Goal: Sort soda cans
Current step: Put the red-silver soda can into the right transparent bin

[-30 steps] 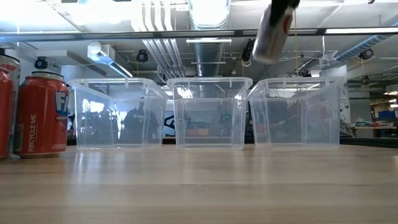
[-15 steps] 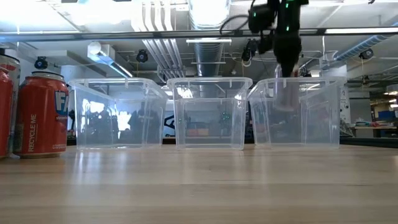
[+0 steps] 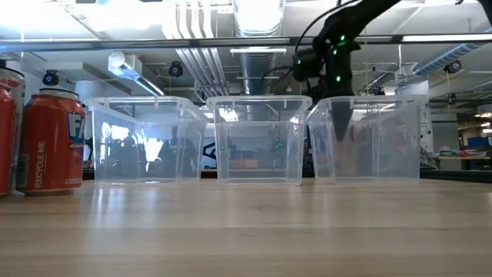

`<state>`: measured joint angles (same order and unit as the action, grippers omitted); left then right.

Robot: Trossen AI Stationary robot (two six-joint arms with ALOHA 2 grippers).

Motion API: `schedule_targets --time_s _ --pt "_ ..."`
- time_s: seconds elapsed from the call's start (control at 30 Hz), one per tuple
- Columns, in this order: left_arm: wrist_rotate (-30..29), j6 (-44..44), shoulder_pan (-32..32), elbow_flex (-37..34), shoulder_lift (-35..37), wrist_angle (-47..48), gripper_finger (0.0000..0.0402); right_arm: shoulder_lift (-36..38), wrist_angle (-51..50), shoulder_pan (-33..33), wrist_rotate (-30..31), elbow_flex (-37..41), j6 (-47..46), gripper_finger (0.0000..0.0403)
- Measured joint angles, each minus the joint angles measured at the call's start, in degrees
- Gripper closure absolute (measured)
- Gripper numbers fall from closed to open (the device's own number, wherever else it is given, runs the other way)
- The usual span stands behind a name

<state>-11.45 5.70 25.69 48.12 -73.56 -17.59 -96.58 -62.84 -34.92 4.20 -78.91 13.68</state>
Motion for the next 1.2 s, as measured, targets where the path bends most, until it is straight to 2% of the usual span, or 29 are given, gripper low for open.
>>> schedule_targets --time_s 0.23,0.43,0.6,0.77,0.87,0.97,1.1,1.2 --pt "-0.1 2.5 0.0 0.0 0.0 1.4 0.0242 -3.2 1.3 -0.6 0.3 -0.1 0.7 0.0092" --pt "-0.1 2.5 0.0 0.0 0.0 1.6 0.0242 -2.1 2.8 -0.7 0.5 -0.2 0.9 0.0051" --pt "-0.1 2.5 0.0 0.0 0.0 2.0 0.0241 1.7 2.3 -0.5 0.5 -0.2 0.0 0.0037" --pt "-0.2 2.4 0.0 0.0 0.5 2.4 0.0242 9.0 -0.4 1.9 0.5 -0.1 -3.7 0.0036" --pt "-0.2 2.5 0.0 0.0 0.6 4.9 0.0241 14.4 -3.1 6.0 0.3 -0.1 -8.4 0.0035" --pt "-0.4 4.4 0.0 0.0 0.6 8.5 0.0242 19.5 -4.9 13.0 0.3 -0.1 -13.6 0.0035" --pt "-4.5 10.1 0.3 0.0 0.6 8.3 0.0241 24.9 -4.6 25.7 0.4 -0.1 -22.0 0.0035" --pt "-6.5 11.2 1.4 0.0 0.0 5.7 0.0242 26.8 -4.3 36.3 1.5 0.6 -29.9 0.0035"
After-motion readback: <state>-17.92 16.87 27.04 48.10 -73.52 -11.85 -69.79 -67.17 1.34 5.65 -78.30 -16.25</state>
